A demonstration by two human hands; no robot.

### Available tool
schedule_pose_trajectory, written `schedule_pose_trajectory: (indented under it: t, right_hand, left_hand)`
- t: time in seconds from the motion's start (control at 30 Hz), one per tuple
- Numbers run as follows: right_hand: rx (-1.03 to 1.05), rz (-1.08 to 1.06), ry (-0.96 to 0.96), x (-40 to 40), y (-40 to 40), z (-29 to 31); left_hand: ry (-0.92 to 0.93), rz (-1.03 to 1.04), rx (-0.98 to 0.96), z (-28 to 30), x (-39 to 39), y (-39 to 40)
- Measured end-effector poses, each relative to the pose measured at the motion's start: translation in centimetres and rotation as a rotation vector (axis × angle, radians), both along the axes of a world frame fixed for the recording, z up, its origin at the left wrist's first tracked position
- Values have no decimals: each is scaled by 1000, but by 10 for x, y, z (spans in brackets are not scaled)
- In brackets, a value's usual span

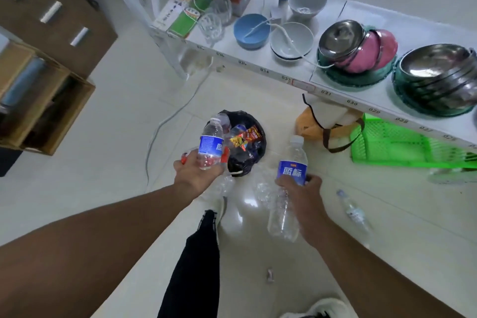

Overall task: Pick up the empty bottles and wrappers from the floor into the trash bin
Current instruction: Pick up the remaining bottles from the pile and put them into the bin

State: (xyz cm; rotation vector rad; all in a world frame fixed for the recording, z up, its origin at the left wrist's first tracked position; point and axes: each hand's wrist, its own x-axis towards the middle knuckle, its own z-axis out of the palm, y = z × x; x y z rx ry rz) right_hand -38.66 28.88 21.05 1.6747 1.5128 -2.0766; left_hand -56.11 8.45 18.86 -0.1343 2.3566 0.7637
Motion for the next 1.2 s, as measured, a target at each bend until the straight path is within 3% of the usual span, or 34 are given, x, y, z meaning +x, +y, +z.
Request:
schedule_pose_trajectory:
  t: [0.17, 0.33, 0.6, 0.73, 0.9, 1.03, 1.2]
  right_hand:
    - [7, -69, -59, -69, -28, -50]
    - [93, -139, -34, -137, -45, -101]
    - [198, 28, -224, -207, -59, -203]
    - [245, 216, -371, -219, -60, -238]
    - [312, 315, -440, -226, -54, -241]
    - [508, 411, -467, -216, -50, -215]
    - [482, 483, -372, -188, -46, -180]
  left_hand:
    - [-10, -91, 3, -58, -67, 4]
    - [-15, -319, 24, -112, -129, 7]
    - [-88, -394, -45, -197, -146, 25]
    - [-15, -595, -181, -221, -138, 37]
    - [-34, -659, -322, -218, -144, 51]
    - [27, -649, -262, -188, -153, 47]
    - [152, -627, -250, -144, -162, 36]
